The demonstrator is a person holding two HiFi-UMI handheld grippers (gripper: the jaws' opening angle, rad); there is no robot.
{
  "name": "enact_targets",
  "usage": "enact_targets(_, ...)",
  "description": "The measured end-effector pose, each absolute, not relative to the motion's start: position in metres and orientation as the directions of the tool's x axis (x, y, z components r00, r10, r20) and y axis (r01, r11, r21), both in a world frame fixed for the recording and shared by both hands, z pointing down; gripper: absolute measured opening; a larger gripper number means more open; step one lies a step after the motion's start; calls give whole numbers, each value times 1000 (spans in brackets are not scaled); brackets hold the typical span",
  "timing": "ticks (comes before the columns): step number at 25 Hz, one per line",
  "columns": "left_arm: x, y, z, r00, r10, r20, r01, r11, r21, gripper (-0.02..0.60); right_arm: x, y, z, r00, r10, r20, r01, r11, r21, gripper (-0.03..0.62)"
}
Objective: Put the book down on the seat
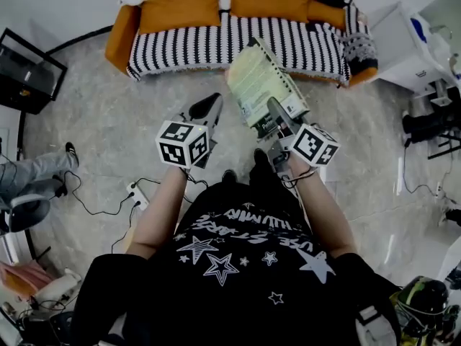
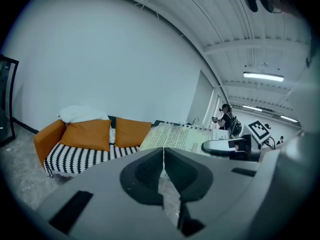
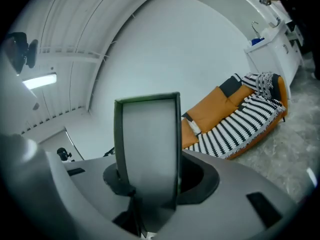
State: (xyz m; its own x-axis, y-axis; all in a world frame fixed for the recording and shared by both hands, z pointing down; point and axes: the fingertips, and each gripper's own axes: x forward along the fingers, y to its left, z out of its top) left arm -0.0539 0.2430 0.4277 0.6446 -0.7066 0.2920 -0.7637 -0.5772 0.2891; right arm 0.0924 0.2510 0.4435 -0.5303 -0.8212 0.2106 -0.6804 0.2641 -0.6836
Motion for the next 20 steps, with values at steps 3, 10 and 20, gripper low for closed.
enact_targets(3,-65,248,429,646,-708,286,-763,-578,290,15,86,258,447,-518,-825,225,-696,254,-672,173)
enact_targets(10,-64,252,428,666,-698,263,-744,-596,303,14,90,265,456,-517,-816,260,-722,252,-645,173)
enact_targets(20,-46,251,441,679,-679,278,-733,-611,299,15,111,255,465,-518,-823,233,-707,259,-658,174)
